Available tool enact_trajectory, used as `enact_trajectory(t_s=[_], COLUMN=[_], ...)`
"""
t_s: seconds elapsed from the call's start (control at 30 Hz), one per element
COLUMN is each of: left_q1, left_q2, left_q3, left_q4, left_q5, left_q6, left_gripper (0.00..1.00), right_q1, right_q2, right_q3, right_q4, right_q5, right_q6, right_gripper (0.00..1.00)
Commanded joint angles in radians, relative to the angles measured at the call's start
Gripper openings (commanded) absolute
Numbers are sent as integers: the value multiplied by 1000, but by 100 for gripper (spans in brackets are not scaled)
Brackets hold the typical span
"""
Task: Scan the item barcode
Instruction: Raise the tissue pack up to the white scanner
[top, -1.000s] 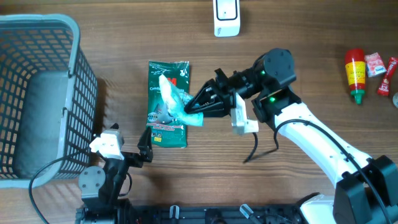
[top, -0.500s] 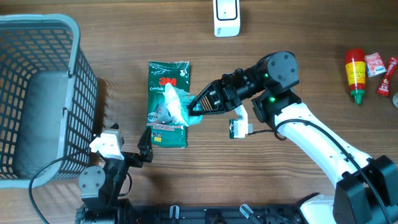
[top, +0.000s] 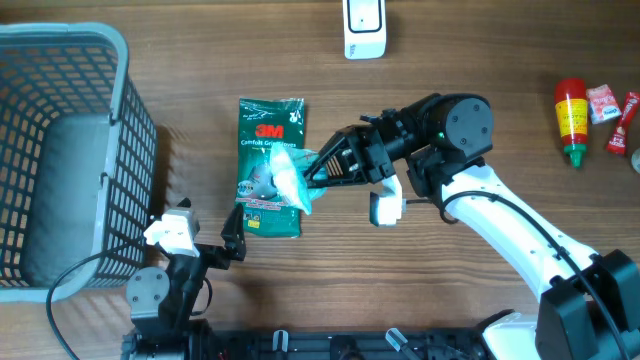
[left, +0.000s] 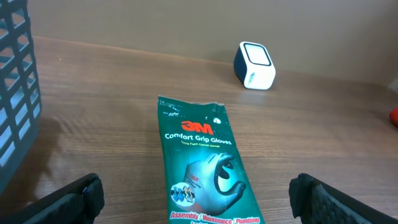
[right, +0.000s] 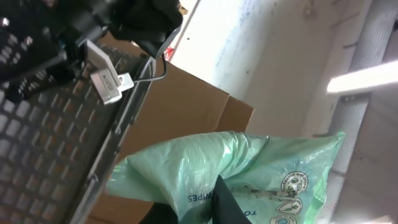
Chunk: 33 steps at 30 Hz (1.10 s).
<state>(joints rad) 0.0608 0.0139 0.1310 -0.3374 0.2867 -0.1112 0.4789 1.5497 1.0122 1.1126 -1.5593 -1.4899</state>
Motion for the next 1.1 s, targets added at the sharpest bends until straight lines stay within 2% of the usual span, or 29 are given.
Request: enact_trajectory(t_s=[0.0, 0.1, 0.17, 0.23, 0.3, 0.33, 0.4, 0.43, 0.47, 0.53, 0.57, 0.67, 0.7, 0.77, 0.87, 0.97, 1.07], left_q1=[-5, -5, -5, -5, -5, -5, -5, -5, -5, -5, -5, -5, -5, -5, -5, -5, -5], left_q2=[-7, -7, -7, -7, -7, -7, -7, -7, -7, -7, -7, -7, -7, -7, -7, -7, -7], left_q3=[-3, -3, -3, -3, -3, -3, -3, -3, -3, -3, -3, -3, -3, -3, -3, -3, -3], left_q4=[3, 3, 2, 3, 3, 3, 3, 3, 3, 3, 3, 3, 3, 2, 3, 3, 3], left_q5=[12, 12, 12, 12, 12, 12, 12, 12, 12, 12, 12, 12, 12, 12, 12, 12, 12], left_q6=[-6, -6, -6, -6, -6, -6, -6, -6, -6, -6, -6, -6, -6, -6, -6, -6, -6], left_gripper=[100, 100, 100, 100, 100, 100, 100, 100, 100, 100, 100, 100, 100, 100, 100, 100, 100], right_q1=[-16, -23, -23, -23, -23, -23, -23, -27, -36, -54, -61, -66, -66, -69, -85, -132, -180], right_q2=[-17, -16, -16, -16, -16, -16, -16, -16, -16, -14, -14, -3, 5, 26, 67, 177, 332], right_q3=[27, 27, 27, 27, 27, 27, 27, 27, 27, 27, 27, 27, 27, 27, 35, 134, 354], right_q4=[-44, -279, -474, -745, -891, -906, -855, -806, -815, -897, -938, -982, -985, -978, -960, -928, -985], right_q5=[16, 187, 236, 264, 288, 288, 296, 401, 504, 655, 692, 731, 741, 794, 859, 879, 902], right_q6=[337, 748, 882, 985, 1068, 1144, 1407, 1713, 1928, 2214, 2259, 2253, 2263, 2305, 2352, 2350, 2285], right_gripper=[4, 4, 4, 4, 4, 5, 4, 4, 4, 4, 8, 14, 14, 4, 4, 5, 5])
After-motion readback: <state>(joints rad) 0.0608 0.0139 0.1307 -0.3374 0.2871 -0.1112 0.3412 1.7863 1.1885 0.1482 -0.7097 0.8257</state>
